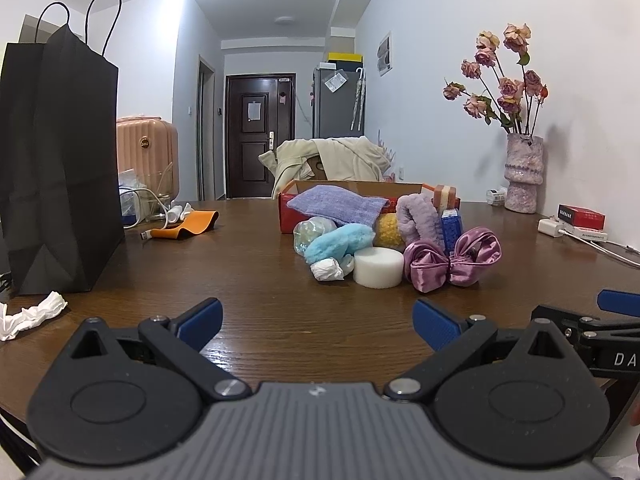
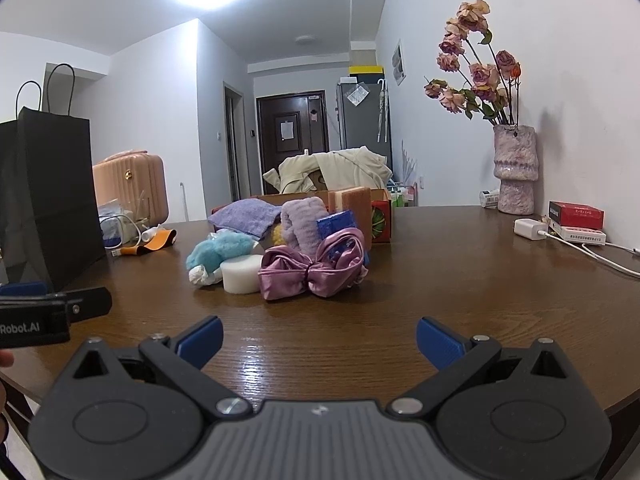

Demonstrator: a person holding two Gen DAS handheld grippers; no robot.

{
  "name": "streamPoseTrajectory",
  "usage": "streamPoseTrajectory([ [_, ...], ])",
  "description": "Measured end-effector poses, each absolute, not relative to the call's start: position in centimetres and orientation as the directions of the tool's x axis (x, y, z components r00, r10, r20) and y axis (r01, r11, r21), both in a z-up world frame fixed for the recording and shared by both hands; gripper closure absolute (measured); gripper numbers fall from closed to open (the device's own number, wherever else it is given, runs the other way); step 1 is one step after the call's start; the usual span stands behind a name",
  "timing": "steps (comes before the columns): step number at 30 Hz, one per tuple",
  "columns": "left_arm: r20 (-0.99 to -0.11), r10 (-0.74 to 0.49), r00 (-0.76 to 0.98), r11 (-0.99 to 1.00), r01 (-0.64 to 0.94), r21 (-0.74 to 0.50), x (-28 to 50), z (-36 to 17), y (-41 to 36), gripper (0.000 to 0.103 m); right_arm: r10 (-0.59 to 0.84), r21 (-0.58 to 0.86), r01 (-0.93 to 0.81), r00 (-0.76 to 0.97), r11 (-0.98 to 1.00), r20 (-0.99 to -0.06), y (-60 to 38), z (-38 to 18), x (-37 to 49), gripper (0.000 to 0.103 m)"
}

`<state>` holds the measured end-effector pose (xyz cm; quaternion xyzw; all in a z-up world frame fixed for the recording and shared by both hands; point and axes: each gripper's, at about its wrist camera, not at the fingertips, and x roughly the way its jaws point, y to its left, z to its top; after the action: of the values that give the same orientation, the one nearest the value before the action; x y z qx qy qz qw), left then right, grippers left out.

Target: Organize soft objects

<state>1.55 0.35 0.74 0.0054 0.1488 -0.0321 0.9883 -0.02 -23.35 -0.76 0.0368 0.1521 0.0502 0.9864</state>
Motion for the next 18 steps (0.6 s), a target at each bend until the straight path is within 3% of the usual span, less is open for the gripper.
streamPoseTrajectory([
  [18,-0.274,-0.052,0.960,0.999,0.052,-0.009,1.21,1.43,1.28,0.000,0.108,0.079,-0.089,0.955,0.993,-0.275,-22.54,0.05,0.23,0.000],
])
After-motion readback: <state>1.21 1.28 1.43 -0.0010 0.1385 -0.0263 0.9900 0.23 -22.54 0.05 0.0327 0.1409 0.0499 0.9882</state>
